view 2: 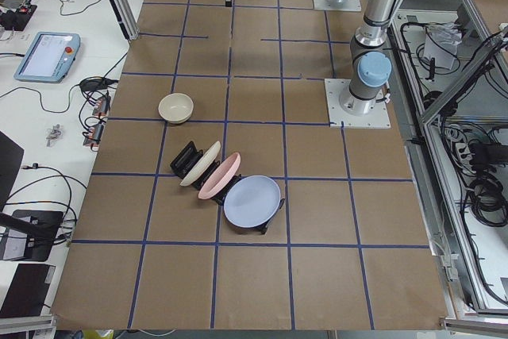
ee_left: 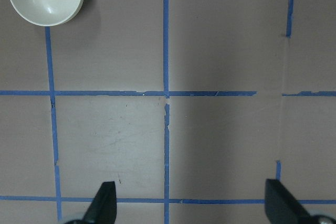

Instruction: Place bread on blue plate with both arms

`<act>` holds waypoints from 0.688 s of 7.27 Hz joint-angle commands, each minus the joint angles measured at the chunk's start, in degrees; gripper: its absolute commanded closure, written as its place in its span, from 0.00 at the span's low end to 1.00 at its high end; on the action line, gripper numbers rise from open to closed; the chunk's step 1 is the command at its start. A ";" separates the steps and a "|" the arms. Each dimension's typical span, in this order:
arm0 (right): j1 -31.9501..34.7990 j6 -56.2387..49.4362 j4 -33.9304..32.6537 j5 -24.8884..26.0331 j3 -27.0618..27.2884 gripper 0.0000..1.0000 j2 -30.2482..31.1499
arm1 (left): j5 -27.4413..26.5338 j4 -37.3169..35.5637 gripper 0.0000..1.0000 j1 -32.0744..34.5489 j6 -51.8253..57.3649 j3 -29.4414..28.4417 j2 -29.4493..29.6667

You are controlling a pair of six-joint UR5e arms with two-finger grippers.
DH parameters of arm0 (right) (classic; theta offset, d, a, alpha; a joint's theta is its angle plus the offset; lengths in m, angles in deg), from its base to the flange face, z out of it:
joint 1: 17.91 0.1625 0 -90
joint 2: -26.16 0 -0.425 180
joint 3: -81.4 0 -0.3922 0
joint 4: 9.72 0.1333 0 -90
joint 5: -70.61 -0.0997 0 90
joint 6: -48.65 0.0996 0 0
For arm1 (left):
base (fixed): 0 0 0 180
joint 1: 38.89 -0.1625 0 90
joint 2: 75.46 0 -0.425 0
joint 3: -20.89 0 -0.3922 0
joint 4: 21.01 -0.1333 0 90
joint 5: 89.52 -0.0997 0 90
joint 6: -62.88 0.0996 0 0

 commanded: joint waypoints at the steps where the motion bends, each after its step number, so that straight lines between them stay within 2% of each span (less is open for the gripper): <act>1: 0.04 -0.08 0.89 0.30 0.04 0.00 -0.06 | 0.12 0.00 0.00 -0.22 0.09 0.07 0.13; 2: -0.22 -1.47 -0.40 0.21 1.08 0.00 -0.15 | -0.23 0.09 0.00 -0.39 0.18 1.11 0.13; 3: -1.53 -16.89 -3.55 1.08 3.44 0.00 -0.15 | -0.49 0.87 0.00 -3.27 4.70 1.47 -0.21; 5: -12.73 -48.63 -7.09 1.01 11.51 0.00 0.03 | -0.58 1.14 0.00 -14.50 15.15 2.61 -1.27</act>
